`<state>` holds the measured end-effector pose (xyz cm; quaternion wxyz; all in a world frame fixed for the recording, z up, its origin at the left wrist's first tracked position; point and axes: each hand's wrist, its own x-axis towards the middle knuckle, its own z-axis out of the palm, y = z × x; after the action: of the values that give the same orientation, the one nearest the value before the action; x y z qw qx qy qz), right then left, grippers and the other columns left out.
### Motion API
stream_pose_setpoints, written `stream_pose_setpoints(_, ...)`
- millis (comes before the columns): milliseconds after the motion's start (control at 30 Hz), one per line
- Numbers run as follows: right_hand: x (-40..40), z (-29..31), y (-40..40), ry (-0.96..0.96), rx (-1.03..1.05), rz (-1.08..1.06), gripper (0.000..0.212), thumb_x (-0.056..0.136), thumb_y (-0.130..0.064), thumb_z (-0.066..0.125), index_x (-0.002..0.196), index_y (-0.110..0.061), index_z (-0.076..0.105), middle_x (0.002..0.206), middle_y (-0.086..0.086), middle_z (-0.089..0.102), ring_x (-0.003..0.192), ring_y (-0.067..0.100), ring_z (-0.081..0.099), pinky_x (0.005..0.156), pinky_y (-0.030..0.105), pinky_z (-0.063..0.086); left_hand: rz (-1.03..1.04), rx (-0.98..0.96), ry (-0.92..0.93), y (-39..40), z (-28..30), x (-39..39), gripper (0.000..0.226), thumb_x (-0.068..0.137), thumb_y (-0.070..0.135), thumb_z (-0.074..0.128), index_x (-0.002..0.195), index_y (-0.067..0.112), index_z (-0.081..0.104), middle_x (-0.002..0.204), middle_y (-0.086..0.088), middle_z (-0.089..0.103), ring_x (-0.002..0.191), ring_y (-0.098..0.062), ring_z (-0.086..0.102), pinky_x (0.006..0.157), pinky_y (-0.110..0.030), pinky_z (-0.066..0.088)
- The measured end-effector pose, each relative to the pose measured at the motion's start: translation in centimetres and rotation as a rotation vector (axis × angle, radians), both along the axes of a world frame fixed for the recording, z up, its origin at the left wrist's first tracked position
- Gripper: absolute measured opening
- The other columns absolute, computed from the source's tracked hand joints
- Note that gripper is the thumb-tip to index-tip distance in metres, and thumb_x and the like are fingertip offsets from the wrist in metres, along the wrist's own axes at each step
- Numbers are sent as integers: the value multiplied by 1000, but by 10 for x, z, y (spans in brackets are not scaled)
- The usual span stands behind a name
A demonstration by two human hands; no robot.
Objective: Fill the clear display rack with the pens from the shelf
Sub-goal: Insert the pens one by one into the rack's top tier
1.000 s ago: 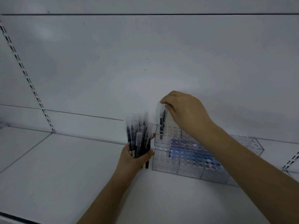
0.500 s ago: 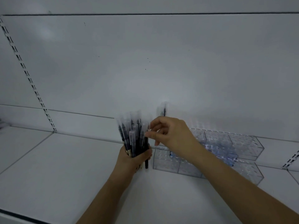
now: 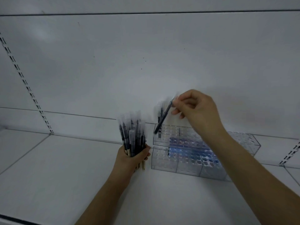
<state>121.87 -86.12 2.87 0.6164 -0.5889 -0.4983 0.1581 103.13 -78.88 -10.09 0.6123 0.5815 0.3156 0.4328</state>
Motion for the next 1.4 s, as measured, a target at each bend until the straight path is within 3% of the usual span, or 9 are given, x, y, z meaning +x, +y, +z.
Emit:
stream_pose_setpoints(167,7,4,2,-30,108,-83,9,88,-10,72,86,-6,64,77,6,72,69,11,73,64,15,55,51,-27,12,3,-3,0,6,85,2,68,90,5,70,73,-5,71,70,-19,67,66,-33,53)
stream_pose_setpoints(400,3,-8,9,-150,-2,-51,8,88,-10,73,84,-10,65,77,5,72,68,10,73,68,22,60,47,-26,13,5,-6,2,8,85,0,67,90,6,70,72,-3,70,70,-19,66,67,-33,54)
stream_pose_setpoints(600,-1,-12,21,-419,-108,-53,11,88,-16,73,82,-15,64,71,-4,70,63,3,69,72,30,60,48,-9,37,5,-6,3,11,86,-1,67,87,9,70,70,-2,70,68,-18,65,64,-32,54)
stream_pose_setpoints(767,1,-21,28,-461,-165,-70,12,87,-18,74,82,-15,64,72,-4,70,63,4,69,71,32,60,42,6,28,5,-6,3,11,86,-2,67,87,9,70,70,-1,70,67,-16,66,66,-32,54)
stream_pose_setpoints(1000,-3,-21,20,-549,-247,-142,21,89,-37,71,79,-20,63,67,-9,67,59,4,65,66,28,58,0,5,12,6,-7,1,3,77,16,74,78,19,74,72,-4,69,68,-21,64,70,-44,49)
stream_pose_setpoints(1100,-13,-17,8,-590,-203,-213,28,91,-45,64,75,-21,62,63,-11,64,55,3,61,62,23,55,-59,7,-37,6,-6,-1,15,69,26,76,82,18,74,75,-7,68,72,-24,63,72,-44,49)
stream_pose_setpoints(1267,-41,-37,8,-458,-328,127,24,87,-42,70,97,-20,72,80,-9,71,57,-1,64,62,11,52,-179,54,-115,6,-3,-1,11,72,14,71,82,11,70,78,-13,63,69,-27,59,66,-35,50)
stream_pose_setpoints(1400,-41,-41,10,-216,-340,201,13,84,-26,77,87,-14,74,66,-8,71,53,4,67,57,9,47,-217,41,-141,3,-2,0,14,70,17,73,84,14,71,80,-12,66,67,-26,61,64,-35,51)
